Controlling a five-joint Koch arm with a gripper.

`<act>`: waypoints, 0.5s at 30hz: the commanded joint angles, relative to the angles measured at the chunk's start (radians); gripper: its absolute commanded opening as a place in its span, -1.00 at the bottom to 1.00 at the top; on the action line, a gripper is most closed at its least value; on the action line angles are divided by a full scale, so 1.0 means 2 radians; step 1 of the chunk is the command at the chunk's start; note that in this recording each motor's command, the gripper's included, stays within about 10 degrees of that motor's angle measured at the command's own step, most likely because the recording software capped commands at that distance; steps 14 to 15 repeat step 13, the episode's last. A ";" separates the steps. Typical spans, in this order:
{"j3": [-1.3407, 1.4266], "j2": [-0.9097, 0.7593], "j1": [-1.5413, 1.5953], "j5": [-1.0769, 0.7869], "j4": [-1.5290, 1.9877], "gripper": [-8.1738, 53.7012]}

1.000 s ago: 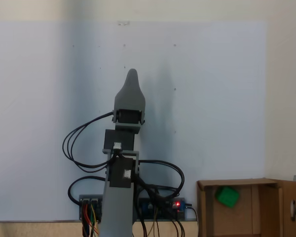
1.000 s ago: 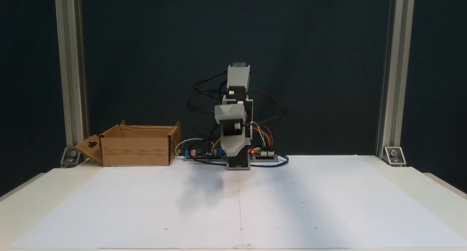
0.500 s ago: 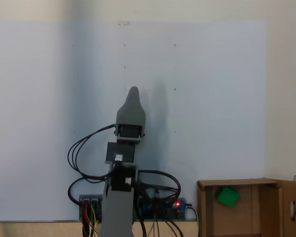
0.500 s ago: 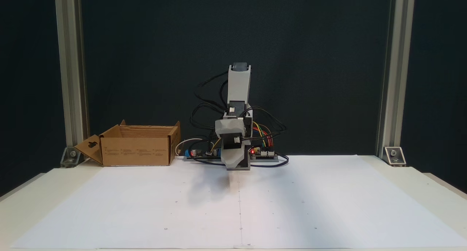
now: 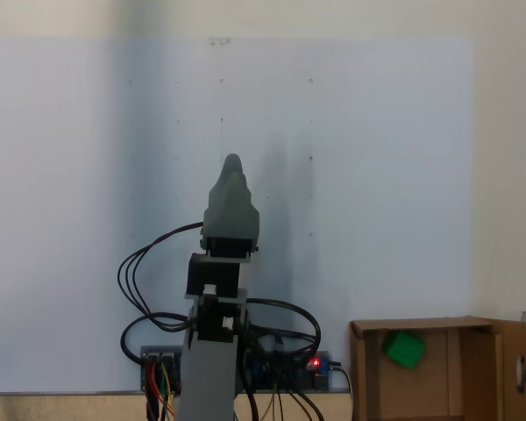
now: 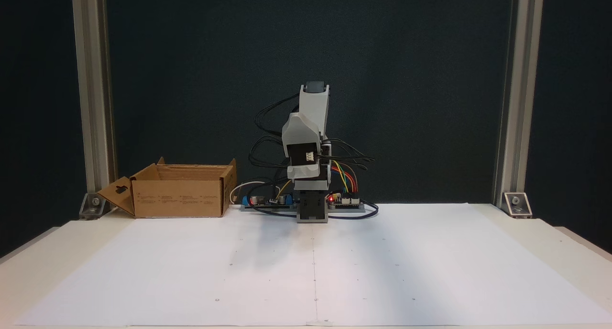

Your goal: Grasp a green dice and put it in the bin.

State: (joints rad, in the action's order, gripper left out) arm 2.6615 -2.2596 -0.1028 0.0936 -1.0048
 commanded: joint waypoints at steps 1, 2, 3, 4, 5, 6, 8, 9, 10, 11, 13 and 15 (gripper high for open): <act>0.084 -0.054 -0.002 0.005 -0.058 0.70; 0.087 -0.054 0.001 0.005 -0.058 0.70; 0.086 -0.054 0.001 0.005 -0.058 0.70; 0.086 -0.054 0.001 0.005 -0.058 0.70; 0.086 -0.054 0.001 0.007 -0.058 0.70; 0.086 -0.054 0.000 0.007 -0.067 0.70; 0.087 -0.054 0.001 0.007 -0.087 0.71; 0.086 -0.054 0.001 0.006 -0.087 0.70; 0.087 -0.054 0.002 0.006 -0.087 0.70; 0.087 -0.054 0.002 0.006 -0.087 0.70; 0.087 -0.054 0.004 0.007 -0.087 0.70; 0.087 -0.054 0.004 0.007 -0.087 0.70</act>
